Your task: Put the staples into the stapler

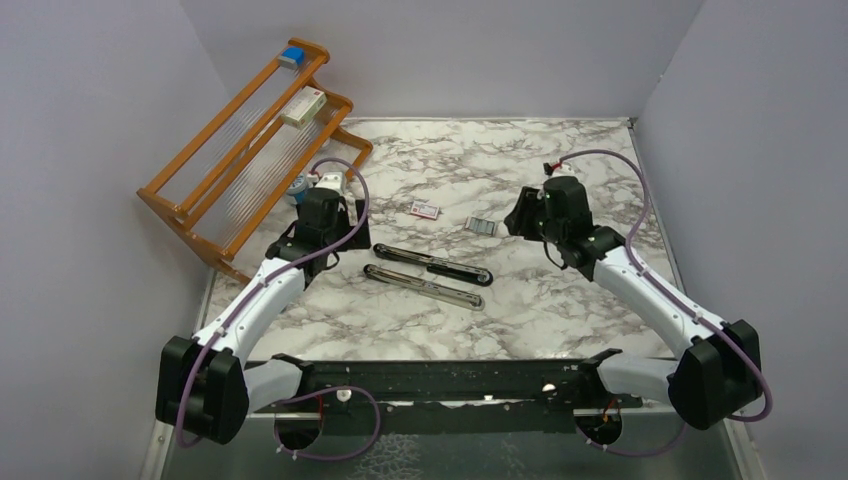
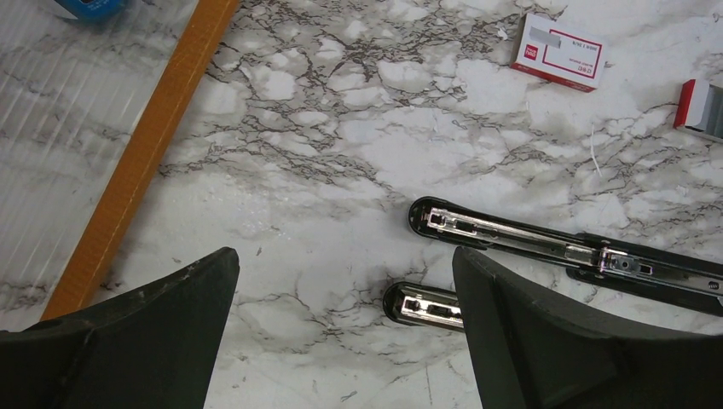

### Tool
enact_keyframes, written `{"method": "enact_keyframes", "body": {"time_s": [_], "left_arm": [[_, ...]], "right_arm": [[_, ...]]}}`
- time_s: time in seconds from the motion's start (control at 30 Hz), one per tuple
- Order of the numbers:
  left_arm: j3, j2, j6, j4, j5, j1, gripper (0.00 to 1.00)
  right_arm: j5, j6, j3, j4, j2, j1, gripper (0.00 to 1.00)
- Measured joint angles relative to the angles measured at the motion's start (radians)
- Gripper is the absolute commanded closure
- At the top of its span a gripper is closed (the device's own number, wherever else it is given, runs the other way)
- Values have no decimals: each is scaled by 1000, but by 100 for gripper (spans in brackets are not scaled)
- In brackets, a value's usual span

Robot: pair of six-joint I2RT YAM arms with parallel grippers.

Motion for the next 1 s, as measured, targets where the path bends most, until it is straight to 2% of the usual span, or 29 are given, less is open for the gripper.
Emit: {"method": "enact_keyframes", "body": {"time_s": [0.17,0.53,0.83,1.0], "left_arm": [[5,-1,23,2,5,0,1],[164,91,72,-19,-9,0,1],[152,92,71,-57,-16,0,1],[147,90,93,-76,-35,0,2]], "right_arm": [[-16,-10,-19,23,16,0,58],[-11,-8,48,39,190,29,62],[86,34,199,35,353,112,63],[185,54,265,-32,459,127,62]]}}
